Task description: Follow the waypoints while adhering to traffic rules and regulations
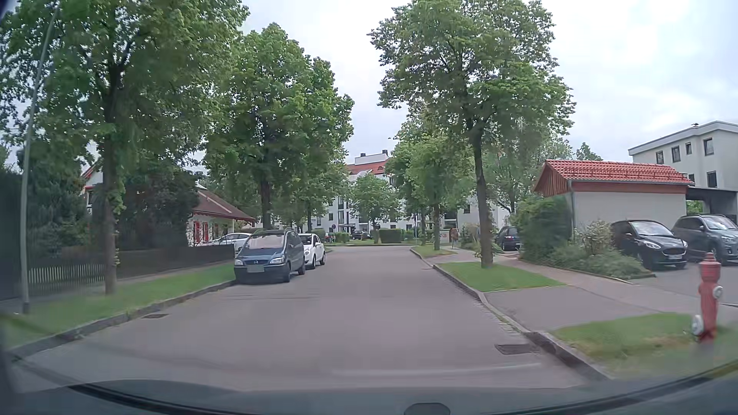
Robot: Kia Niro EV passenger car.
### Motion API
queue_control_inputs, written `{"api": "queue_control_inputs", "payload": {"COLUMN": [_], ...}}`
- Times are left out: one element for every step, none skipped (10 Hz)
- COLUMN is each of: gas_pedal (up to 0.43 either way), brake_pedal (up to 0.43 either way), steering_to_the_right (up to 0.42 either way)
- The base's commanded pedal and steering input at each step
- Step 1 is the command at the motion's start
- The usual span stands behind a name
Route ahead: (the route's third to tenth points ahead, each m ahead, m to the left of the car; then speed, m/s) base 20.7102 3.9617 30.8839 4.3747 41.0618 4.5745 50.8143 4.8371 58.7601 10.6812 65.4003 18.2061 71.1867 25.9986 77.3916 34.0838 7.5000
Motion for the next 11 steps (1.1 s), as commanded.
{"api": "queue_control_inputs", "payload": {"gas_pedal": [0.0,0.0,0.0,0.0,0.0,0.0,0.0,0.0,0.0,0.0,0.0], "brake_pedal": [0.0,0.0,0.0,0.0,0.0,0.0,0.0,0.0,0.0,0.0,0.0], "steering_to_the_right": [0.0,0.0,0.0,-0.002,-0.004,-0.007,-0.007,-0.006,-0.005,-0.005,-0.005]}}
